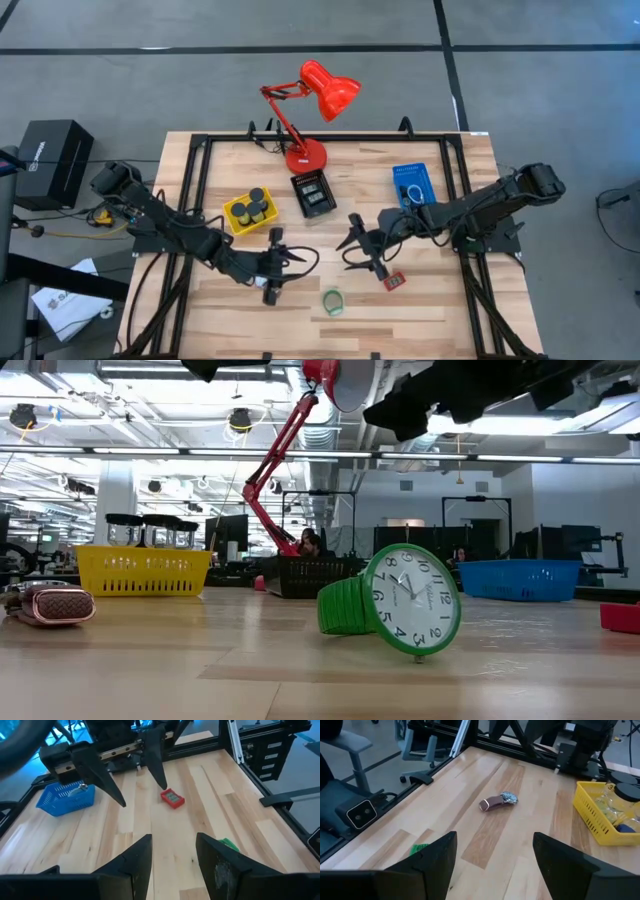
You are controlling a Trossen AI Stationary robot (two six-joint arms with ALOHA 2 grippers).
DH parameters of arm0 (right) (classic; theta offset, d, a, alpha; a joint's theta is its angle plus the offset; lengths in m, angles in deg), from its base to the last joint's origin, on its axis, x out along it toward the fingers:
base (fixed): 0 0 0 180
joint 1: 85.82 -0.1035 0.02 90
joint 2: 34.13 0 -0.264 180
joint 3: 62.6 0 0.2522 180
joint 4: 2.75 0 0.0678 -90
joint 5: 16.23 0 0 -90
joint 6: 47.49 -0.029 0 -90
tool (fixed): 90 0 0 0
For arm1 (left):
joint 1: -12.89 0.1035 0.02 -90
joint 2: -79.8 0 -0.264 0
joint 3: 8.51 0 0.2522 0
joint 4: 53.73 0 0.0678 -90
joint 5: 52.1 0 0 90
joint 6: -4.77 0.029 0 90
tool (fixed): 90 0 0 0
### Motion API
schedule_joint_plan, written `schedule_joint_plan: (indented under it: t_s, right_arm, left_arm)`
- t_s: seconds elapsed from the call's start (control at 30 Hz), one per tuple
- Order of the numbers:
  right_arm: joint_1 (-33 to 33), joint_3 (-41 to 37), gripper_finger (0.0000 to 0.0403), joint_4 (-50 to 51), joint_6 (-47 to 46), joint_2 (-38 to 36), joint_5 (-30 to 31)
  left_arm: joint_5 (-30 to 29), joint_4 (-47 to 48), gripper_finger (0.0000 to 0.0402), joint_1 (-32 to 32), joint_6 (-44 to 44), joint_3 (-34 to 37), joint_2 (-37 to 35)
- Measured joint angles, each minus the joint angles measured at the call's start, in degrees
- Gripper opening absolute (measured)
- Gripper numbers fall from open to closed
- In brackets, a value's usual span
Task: Pick & Place Office items
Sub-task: Put the red digital clock into the black bin
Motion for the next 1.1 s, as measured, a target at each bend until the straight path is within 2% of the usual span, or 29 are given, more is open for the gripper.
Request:
schedule_joint_plan:
  t_s: [0.3,0.47,0.63,0.93,1.1]
  right_arm:
    - [0.11,0.0,0.0253,-1.85,-0.21,0.0,0.04]
    - [-1.66,0.02,0.0253,1.37,-3.43,-0.18,0.22]
    - [-5.85,0.04,0.0253,11.83,-5.53,-0.24,0.22]
    - [-12.89,0.0,0.0253,34.8,-27.26,0.0,0.7]
    - [-16.01,0.0,0.0253,39.2,-28.73,0.0,6.94]
  left_arm:
    - [0.02,0.05,0.0147,0.0,0.0,0.0,0.0]
    - [0.02,0.09,0.0147,0.0,-0.13,0.0,0.0]
    - [0.04,0.09,0.0147,0.0,-0.17,0.0,0.0]
    - [0.09,0.11,0.0147,0.0,-1.73,0.0,0.0]
    - [0.09,0.1,0.0147,0.0,-1.73,0.0,0.0]
